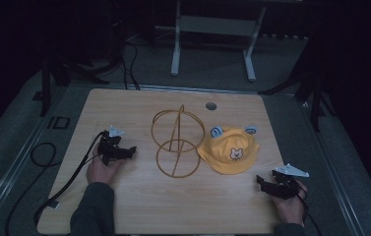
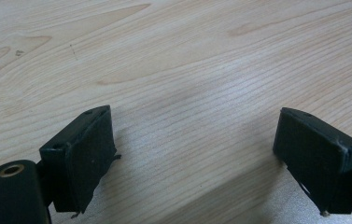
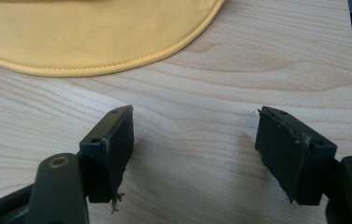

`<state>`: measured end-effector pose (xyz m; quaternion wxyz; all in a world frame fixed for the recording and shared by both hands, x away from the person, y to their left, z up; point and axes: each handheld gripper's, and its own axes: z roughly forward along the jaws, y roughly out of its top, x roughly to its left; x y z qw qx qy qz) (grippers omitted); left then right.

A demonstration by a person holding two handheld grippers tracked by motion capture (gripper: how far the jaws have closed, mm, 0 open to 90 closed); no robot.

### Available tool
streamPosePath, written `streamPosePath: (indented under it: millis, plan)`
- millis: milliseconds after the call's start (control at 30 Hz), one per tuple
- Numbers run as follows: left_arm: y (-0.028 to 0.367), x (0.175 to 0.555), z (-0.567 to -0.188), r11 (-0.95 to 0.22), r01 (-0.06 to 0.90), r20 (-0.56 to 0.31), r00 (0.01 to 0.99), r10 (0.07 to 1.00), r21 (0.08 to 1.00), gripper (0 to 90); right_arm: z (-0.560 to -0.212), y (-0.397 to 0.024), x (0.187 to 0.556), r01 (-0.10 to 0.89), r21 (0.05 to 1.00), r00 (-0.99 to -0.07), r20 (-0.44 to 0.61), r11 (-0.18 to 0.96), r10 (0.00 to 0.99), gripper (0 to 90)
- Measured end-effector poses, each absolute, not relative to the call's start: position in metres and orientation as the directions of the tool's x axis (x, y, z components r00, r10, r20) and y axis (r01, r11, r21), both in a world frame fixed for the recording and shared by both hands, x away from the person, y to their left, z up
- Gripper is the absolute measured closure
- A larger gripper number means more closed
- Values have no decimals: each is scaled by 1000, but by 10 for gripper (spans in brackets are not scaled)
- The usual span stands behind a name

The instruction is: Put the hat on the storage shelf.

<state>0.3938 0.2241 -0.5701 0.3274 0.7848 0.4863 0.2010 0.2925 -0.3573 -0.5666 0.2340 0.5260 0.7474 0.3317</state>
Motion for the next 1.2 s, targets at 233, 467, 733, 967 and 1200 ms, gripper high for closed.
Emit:
streamPosePath:
  millis: [233, 467, 733, 967, 1200]
  plan:
    - [224, 394, -570, -314, 632, -2, 447, 895, 709, 124, -567, -357, 292, 633, 742, -331, 0, 222, 944, 279]
    - [224, 394, -570, -314, 632, -2, 447, 895, 709, 124, -563, -356, 294, 654, 719, -336, 0, 234, 942, 280]
    - [224, 394, -570, -314, 632, -2, 447, 895, 709, 124, -557, -355, 294, 670, 680, -395, -12, 297, 919, 351]
    - [224, 394, -570, -314, 632, -2, 447, 895, 709, 124, -547, -348, 289, 658, 652, -447, -65, 377, 892, 349]
    - [224, 394, -570, -313, 632, -2, 447, 895, 709, 124, -530, -345, 286, 642, 645, -476, -87, 414, 875, 342]
